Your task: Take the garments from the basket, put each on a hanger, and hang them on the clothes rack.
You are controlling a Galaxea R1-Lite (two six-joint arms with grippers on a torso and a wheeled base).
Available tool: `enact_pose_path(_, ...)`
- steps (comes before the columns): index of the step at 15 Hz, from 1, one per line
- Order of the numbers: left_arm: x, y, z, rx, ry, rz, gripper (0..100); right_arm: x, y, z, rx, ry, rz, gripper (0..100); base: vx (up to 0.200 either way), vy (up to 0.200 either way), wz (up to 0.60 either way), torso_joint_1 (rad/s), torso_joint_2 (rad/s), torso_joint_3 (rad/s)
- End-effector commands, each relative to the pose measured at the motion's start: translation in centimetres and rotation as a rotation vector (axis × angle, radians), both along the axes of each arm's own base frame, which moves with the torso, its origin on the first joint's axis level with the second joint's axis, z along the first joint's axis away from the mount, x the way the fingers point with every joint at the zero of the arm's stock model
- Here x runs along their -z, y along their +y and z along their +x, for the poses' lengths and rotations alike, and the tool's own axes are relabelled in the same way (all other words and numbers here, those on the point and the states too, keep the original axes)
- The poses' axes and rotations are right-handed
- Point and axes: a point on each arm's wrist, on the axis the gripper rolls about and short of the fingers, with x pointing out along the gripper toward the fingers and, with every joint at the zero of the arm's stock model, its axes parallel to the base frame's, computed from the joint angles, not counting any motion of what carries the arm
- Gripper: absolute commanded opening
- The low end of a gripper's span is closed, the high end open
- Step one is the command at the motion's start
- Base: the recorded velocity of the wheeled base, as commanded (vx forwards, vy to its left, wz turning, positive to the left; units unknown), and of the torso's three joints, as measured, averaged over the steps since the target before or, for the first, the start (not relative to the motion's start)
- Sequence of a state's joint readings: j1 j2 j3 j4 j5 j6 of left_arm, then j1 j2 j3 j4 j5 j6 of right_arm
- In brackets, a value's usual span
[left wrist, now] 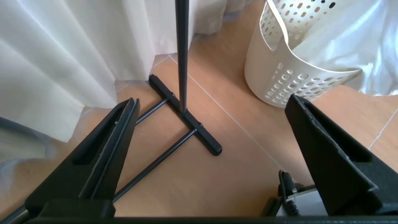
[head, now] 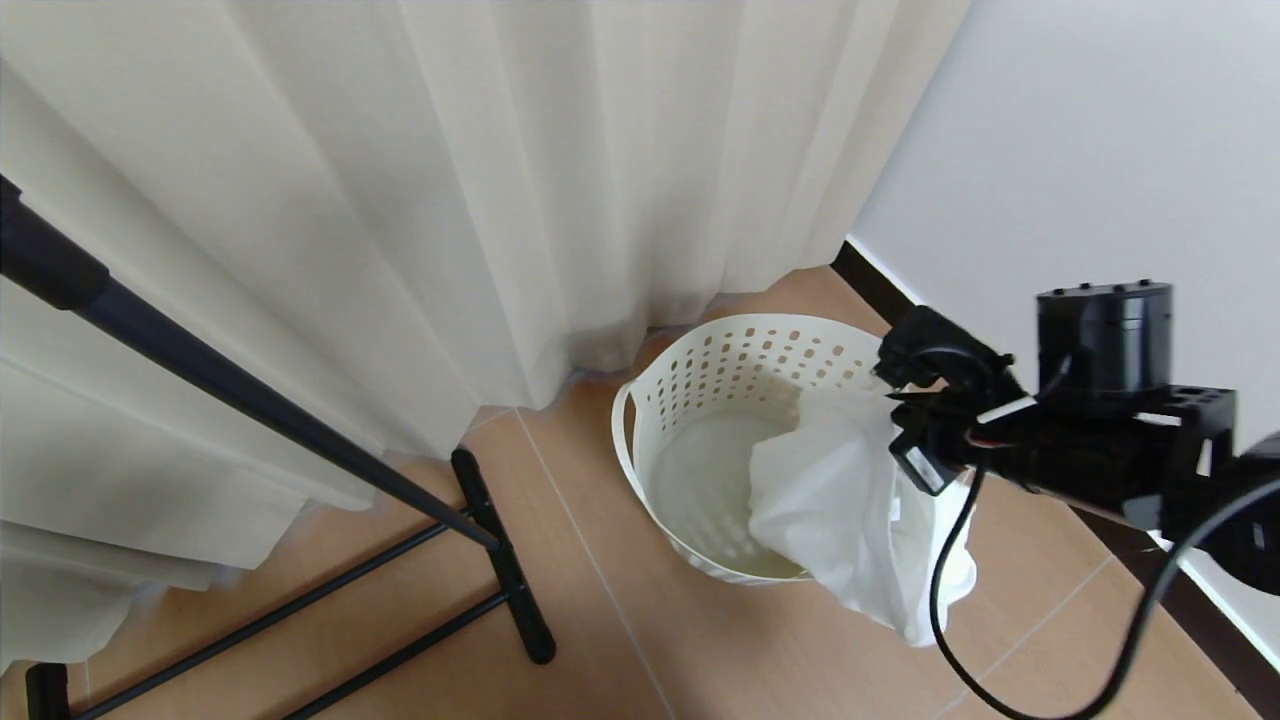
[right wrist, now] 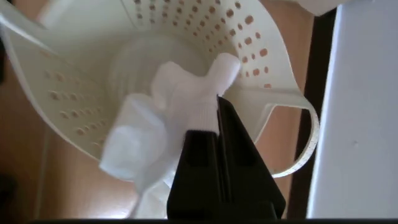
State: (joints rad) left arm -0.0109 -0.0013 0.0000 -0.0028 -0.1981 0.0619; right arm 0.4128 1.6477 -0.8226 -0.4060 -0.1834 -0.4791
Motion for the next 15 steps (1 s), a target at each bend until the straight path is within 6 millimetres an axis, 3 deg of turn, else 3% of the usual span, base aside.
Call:
enact_pose_path(1, 0.0, 0.0, 0.0, 0.001, 0.001, 0.001, 100, -3.7, 0.0, -8.1, -0.109, -0.121, 0.202, 0, 0.000, 0.000, 0.00, 0.000, 0.00, 0.000)
enact_pose_path(2, 0.0, 0.0, 0.0, 0.001, 0.001, 0.001, 100, -3.0, -0.3, -9.0, -0.106, -0.089, 0.235, 0, 0.000, 0.000, 0.00, 0.000, 0.00, 0.000)
enact_pose_path(4, 0.0, 0.0, 0.0, 0.001, 0.001, -0.001, 100, -1.9, -0.2, -8.9, -0.133, -0.049, 0.244, 0, 0.000, 0.000, 0.00, 0.000, 0.00, 0.000)
enact_pose_path(7, 0.0, 0.0, 0.0, 0.001, 0.001, 0.001, 100, -2.0, -0.1, -8.8, -0.136, -0.102, 0.275, 0, 0.000, 0.000, 0.00, 0.002, 0.00, 0.038)
enact_pose_path(15, 0.0, 0.0, 0.0, 0.000, 0.001, -0.002, 100, -1.8, 0.0, -8.5, -0.134, -0.104, 0.274, 0, 0.000, 0.000, 0.00, 0.000, 0.00, 0.190)
